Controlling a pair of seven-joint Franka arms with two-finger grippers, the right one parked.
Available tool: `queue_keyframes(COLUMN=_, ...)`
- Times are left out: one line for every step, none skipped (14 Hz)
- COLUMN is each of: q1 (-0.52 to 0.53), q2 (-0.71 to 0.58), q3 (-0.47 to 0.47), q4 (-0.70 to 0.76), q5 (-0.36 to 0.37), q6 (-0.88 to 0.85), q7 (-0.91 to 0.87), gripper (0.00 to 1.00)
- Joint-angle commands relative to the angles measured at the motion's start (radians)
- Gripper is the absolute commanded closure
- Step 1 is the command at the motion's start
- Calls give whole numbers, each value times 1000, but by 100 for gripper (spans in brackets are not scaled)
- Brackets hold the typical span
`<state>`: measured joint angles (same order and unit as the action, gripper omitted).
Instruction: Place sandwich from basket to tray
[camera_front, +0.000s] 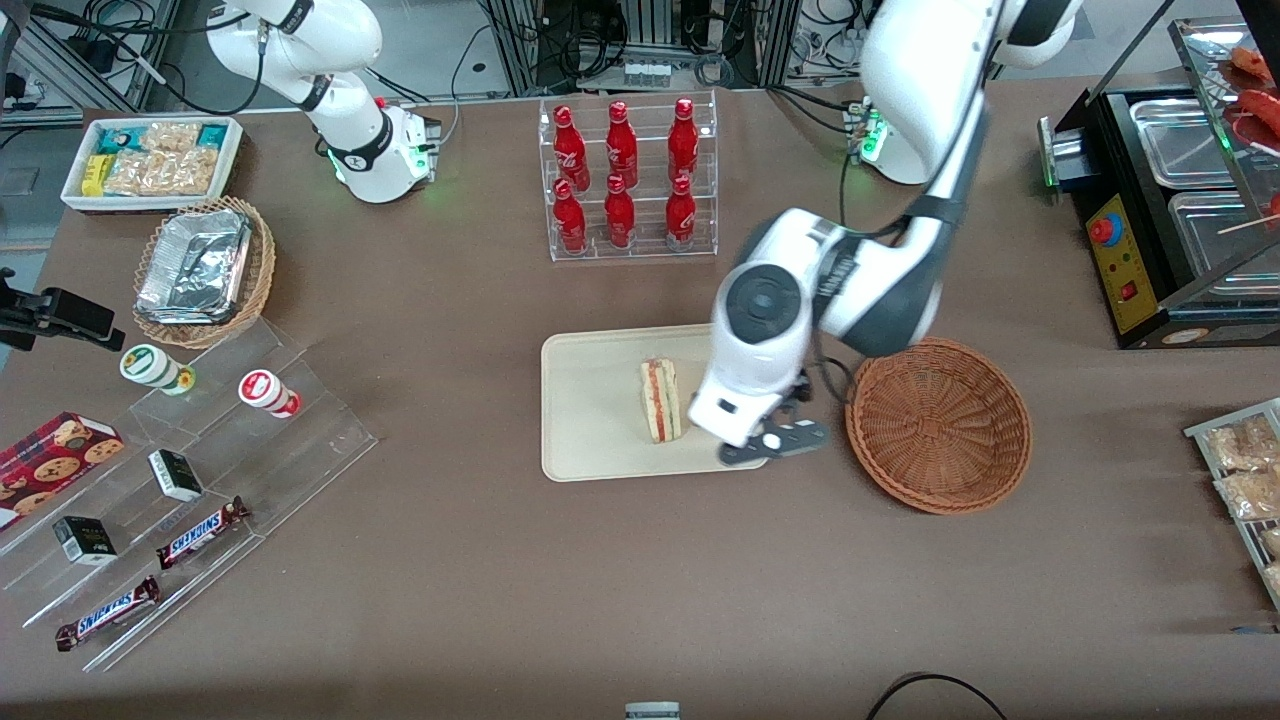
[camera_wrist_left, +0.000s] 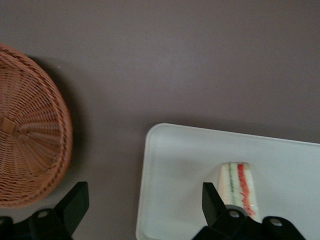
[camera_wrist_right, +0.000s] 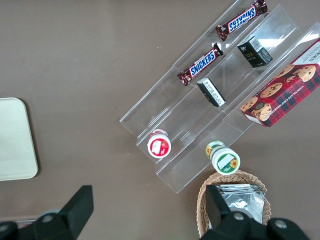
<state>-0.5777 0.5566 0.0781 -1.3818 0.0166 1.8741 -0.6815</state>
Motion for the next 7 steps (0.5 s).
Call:
queue_keyframes(q1=83, q2=-113, q3=-9, q4=-141, q5=6, q6=7, q7=161, gripper=0)
queue_keyframes(q1=111, q2=-147, q3=-9, q4=-182, q5=6, q6=11, q7=231, gripper=0)
queue_keyframes(q1=143, q2=-182, q3=-9, q4=-225, q5=8, q6=28, q7=300, gripper=0)
queue_keyframes(q1=175, q2=-217, q3=-9, q4=-261, q5=8, q6=31, q7=365, gripper=0)
queue_keyframes(q1=205, q2=-257, q3=-9, q4=-304, q5=8, q6=33, q7=435, gripper=0)
queue_keyframes(q1=225, q2=-292, q3=-9, q4=-336, q5=8, q6=33, q7=495, gripper=0)
queue_keyframes(q1=248, q2=-328, q3=-9, q4=-365, q5=8, q6=30, q7=563, gripper=0)
